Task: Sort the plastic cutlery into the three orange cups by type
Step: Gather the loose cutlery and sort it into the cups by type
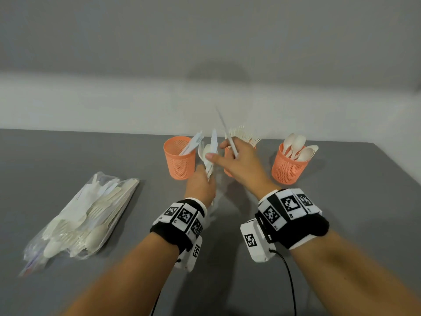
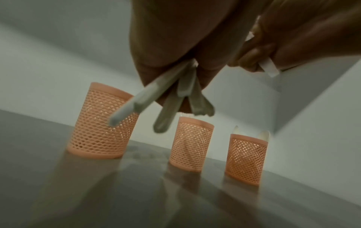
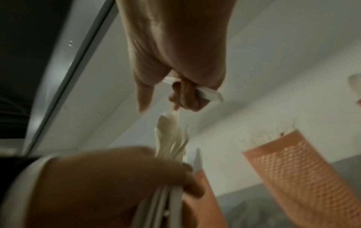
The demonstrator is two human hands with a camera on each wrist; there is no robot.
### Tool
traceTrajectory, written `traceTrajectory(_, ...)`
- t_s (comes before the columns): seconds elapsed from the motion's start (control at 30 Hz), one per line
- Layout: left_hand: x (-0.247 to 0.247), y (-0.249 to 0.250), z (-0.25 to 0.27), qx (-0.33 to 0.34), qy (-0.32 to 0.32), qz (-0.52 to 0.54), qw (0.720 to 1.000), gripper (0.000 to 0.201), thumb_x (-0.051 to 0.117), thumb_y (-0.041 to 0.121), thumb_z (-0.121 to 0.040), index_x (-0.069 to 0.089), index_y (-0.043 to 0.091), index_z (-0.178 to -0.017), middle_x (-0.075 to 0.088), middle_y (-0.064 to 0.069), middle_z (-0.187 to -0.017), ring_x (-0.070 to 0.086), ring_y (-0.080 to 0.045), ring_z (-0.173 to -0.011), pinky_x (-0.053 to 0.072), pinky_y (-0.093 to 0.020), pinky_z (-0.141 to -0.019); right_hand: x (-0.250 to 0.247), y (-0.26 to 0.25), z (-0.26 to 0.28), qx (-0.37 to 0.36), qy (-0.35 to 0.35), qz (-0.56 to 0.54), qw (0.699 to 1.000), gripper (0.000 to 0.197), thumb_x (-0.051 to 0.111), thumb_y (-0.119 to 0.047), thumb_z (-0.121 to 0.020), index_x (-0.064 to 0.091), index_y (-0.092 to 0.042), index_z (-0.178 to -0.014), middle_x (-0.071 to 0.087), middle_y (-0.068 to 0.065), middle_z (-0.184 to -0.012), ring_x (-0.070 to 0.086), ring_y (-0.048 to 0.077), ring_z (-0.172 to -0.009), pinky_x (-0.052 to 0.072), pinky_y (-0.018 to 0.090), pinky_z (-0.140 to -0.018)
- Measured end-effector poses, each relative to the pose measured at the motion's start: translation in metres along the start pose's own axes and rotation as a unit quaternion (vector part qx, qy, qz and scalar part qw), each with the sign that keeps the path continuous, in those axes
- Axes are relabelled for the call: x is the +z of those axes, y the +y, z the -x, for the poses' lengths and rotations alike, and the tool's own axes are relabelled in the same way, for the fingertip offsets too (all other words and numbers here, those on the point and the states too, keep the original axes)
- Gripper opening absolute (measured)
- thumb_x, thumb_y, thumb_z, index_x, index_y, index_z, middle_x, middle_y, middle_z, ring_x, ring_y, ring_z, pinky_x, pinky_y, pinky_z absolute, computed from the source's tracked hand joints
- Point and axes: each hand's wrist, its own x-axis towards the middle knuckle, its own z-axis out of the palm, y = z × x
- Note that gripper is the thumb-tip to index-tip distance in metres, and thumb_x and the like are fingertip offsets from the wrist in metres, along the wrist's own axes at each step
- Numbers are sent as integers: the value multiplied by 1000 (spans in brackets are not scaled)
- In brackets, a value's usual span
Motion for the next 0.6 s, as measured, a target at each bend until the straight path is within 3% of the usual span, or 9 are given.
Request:
traceTrajectory(0.1,0,4,6,5,14,-9,1000,34,46,11,-90,44,4,-123,62,-16,-91,64,-39,-79,54,-49,-73,13,4,3,17,-4,39,999,30,75,-25,-75,54,-11,-90,43,-7,-65,42,6,-58,36,19,-58)
traceTrajectory(0.17,-1,3,9,13,31,-27,999,36,45,9,-90,44,5,-126,62,-14,-92,63,-38,-83,53,-46,-75,16,6,1,20,6,33,999,17,71,-16,-79,54,-13,-81,44,-7,-62,42,7,-57,36,19,-59)
traceTrajectory(0.23,-2,0,12,20,39,-72,996,37,43,6,-91,44,3,-128,64,-19,-101,62,-38,-92,49,-42,-78,15,6,-2,40,-1,29,999,19,67,-8,-79,53,-13,-67,44,-5,-59,42,9,-55,36,19,-58)
traceTrajectory(0.33,-5,-5,14,17,44,-122,991,39,42,9,-93,41,5,-132,64,-19,-106,60,-39,-96,43,-38,-74,13,6,-7,72,-6,-26,997,10,67,-5,-78,61,-3,-71,50,1,-62,46,10,-56,38,21,-59)
traceTrajectory(0.43,-8,-10,14,15,38,-178,983,39,42,11,-93,38,6,-132,64,-20,-105,60,-39,-95,38,-37,-70,8,6,-10,104,13,-99,990,21,60,-8,-86,54,-15,-68,47,-2,-61,45,0,-42,35,17,-49)
traceTrajectory(0.47,-8,-10,14,17,36,-186,982,38,41,11,-93,38,5,-130,64,-19,-105,60,-38,-95,37,-36,-69,8,5,-10,106,1,-115,988,21,58,-9,-88,52,-18,-70,46,-4,-60,44,-2,-38,33,14,-44)
traceTrajectory(0.53,-10,-11,13,20,32,-190,981,35,40,10,-93,39,5,-128,64,-19,-104,61,-38,-93,38,-36,-68,10,4,-9,118,-48,-136,982,5,59,-10,-89,60,-14,-86,54,-6,-67,51,-5,-45,35,7,-40)
traceTrajectory(0.6,-10,-10,12,16,30,-188,982,36,41,10,-93,39,6,-129,64,-19,-104,61,-37,-93,39,-36,-68,13,6,-8,122,-68,-124,982,14,63,-10,-86,63,-5,-99,60,-2,-75,55,-2,-56,38,5,-44)
